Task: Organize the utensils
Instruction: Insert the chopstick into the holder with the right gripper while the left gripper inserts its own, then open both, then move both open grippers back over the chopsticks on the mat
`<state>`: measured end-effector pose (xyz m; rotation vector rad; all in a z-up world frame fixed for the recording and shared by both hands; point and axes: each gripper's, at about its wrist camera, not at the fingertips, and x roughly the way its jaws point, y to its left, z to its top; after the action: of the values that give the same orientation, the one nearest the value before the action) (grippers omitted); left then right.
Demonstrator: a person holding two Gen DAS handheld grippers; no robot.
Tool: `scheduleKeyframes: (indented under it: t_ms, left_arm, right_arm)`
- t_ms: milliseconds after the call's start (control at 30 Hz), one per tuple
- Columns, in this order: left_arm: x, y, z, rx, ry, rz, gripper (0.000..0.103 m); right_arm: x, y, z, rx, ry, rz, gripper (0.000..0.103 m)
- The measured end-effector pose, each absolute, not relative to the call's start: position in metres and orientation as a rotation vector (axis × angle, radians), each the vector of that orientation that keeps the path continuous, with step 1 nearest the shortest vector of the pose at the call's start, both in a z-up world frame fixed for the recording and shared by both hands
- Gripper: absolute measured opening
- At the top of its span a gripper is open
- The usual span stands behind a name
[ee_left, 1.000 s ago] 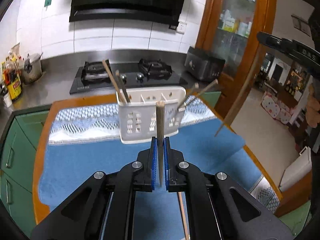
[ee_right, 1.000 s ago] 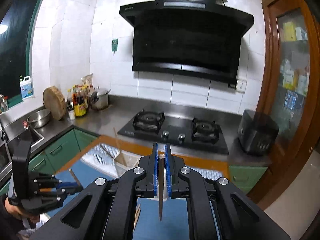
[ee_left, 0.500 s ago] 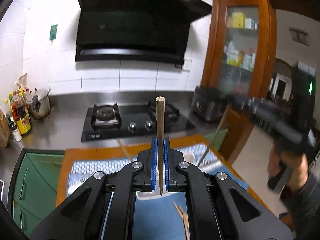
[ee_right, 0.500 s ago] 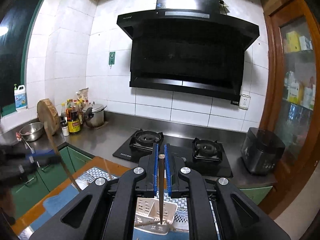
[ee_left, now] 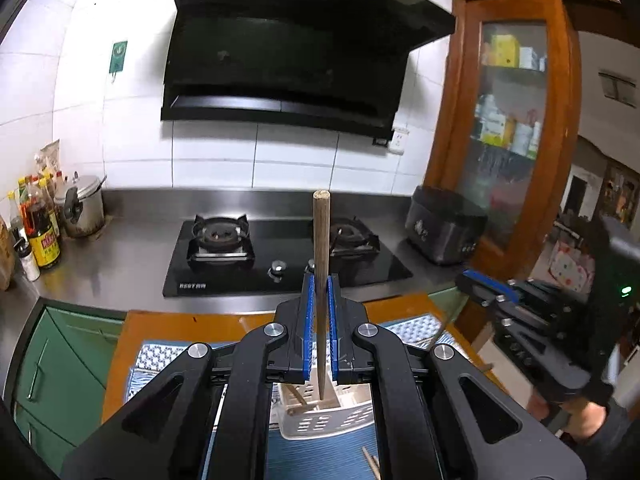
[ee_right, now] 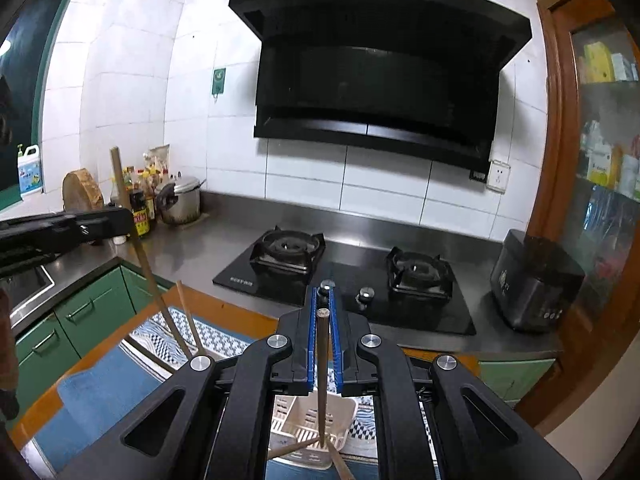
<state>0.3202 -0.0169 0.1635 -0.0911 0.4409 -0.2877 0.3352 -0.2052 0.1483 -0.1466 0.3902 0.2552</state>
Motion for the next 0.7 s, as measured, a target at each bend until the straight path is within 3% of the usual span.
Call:
scheduleKeyframes:
  t_ms: [267, 367, 633, 700]
  left_arm:
    - [0.336, -0.021, 0.127, -0.071, 0.516, -0.3, 0.005]
    - [0.334, -0.019, 0.123, -0.069, 0.519, -0.308, 0.005]
    - [0.294, -0.01, 0.126, -0.073, 0.444, -0.331, 0.008]
    - [0.278, -0.007, 0.126, -0.067, 0.423, -0.328, 0.013]
  right_arm:
    - [0.335, -0.206, 0.136, -0.171, 0.428, 0.245, 0.007]
    - [0.33, -0.209, 0.135, -0.179, 0.43, 0.245, 0.014]
    - [0.291, -0.218, 0.141, -0.187, 0.411, 0.244, 0.018]
    - [0.271, -0.219, 0.14, -0.191, 0.404, 0.252, 0.018]
